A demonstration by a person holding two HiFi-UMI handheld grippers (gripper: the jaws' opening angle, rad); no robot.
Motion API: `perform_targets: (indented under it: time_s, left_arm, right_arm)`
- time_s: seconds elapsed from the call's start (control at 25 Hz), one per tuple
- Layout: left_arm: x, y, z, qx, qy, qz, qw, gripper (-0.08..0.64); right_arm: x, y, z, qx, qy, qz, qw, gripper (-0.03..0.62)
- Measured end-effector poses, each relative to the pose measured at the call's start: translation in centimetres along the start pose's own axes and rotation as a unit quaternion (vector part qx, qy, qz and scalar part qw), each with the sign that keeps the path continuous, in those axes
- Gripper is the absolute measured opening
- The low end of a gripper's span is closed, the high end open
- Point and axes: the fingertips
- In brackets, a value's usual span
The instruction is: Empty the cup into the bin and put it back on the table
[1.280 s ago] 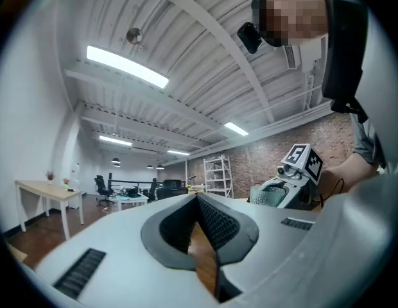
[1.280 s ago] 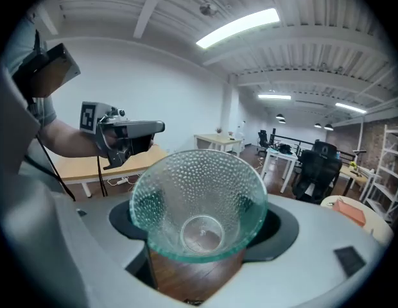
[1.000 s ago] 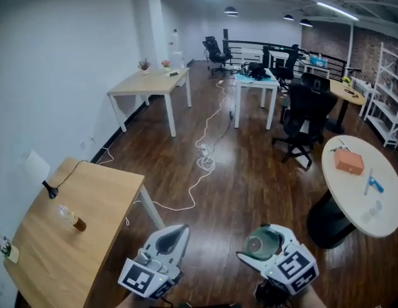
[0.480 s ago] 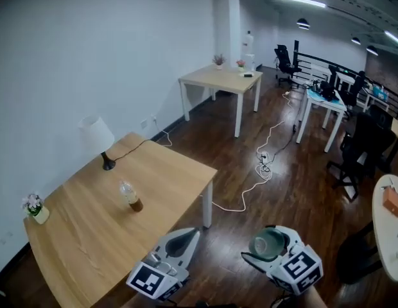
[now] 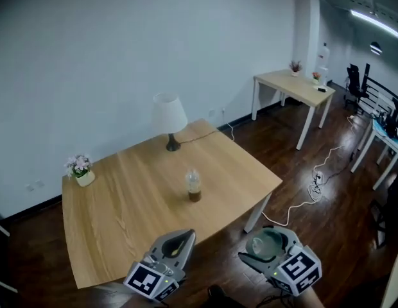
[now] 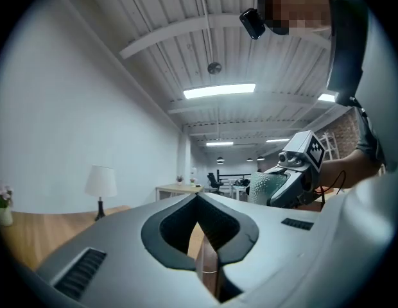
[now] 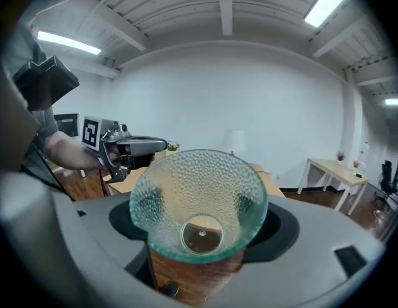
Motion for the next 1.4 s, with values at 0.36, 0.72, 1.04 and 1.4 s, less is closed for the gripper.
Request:
perform_targets:
  time_s: [0.36, 0.72, 1.04, 1.4]
  left_arm:
    - [-8.9, -1.5, -7.6, -0.020, -0.178, 0.031, 0.9833, 0.005]
    - [-12.9, -2.2, -15.2, -0.031, -0.334, 0.051, 0.9405, 0.005]
    - [-14.7, -2.7, -23.2, -0.033, -0.443, 0.053, 0.8946, 0.005]
    - [-16.5, -3.9, -32.9, -0.016, -0.473, 0.069, 0.8783, 0.005]
  right_arm:
    - [-4.0, -6.0, 10.1, 0.016, -0.161, -0.080, 0.983, 0.397]
    - [-9.9, -9.7, 18.2, 0.034, -0.305, -0.135, 0.942, 0.398]
    - [-16.8, -11.0, 22.6, 0.033, -0.383, -0.164, 0.909, 0.397]
    - [-26.1, -10.7, 26.3, 0.022, -0.398, -0.193, 0.897, 0.397]
Point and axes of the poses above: the fingertips, and each gripper's own axes: z forward along the fingers, x to its right, y out of its underside, and after that the axes turned 1 degree about y, right-handed
